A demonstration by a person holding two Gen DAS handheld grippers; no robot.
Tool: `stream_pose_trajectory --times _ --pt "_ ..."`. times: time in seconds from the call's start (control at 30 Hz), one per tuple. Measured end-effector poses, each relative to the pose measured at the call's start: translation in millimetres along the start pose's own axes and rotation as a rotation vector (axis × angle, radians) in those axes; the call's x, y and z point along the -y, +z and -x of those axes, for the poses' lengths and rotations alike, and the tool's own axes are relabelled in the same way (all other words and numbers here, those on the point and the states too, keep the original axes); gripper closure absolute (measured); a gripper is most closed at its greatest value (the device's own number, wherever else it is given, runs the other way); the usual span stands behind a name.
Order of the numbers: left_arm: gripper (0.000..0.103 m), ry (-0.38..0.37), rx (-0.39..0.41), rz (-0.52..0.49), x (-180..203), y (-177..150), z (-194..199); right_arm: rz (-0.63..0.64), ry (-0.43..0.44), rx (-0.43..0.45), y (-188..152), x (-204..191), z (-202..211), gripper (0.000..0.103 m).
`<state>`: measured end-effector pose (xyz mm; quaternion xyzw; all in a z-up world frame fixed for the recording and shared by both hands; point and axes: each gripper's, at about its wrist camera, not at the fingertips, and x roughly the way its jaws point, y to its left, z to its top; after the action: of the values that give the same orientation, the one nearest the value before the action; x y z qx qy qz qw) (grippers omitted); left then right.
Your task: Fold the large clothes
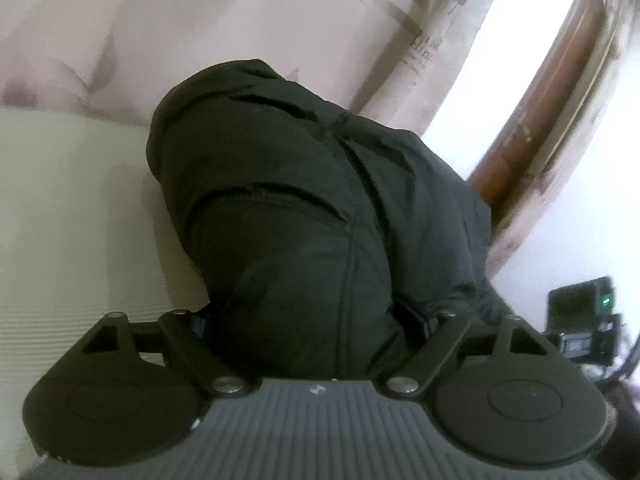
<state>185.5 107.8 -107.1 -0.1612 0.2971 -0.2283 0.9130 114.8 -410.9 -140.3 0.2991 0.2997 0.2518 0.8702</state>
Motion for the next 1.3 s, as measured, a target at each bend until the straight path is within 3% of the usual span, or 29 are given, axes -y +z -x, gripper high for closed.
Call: stream_pose_trajectory --times 0.2,0.4,0.63,0.7,1.3 --pt "0.023 0.099 0.032 -0.058 13.4 0.9 44.0 0.044 0.05 0.006 -0.5 -33.9 -13.9 0.029" --pt "0.024 0.152 0.058 -0.031 8.3 -5.6 84.3 0.088 0.105 -0.003 -6.9 -70.3 -31.2 0.03" --pt "0.024 0.162 0.047 0.067 -14.6 -13.1 99.7 0.092 0.102 -0.043 -14.7 -76.4 -51.0 0.033" --pt "0.024 0.167 0.05 0.075 -15.8 -13.3 103.8 0.136 0.108 -0.095 -13.8 -78.1 -53.7 0.033" --pt "0.024 0.209 0.04 0.018 -10.4 -7.8 117.4 0.035 0.178 -0.13 -26.5 -79.0 -65.2 0.033"
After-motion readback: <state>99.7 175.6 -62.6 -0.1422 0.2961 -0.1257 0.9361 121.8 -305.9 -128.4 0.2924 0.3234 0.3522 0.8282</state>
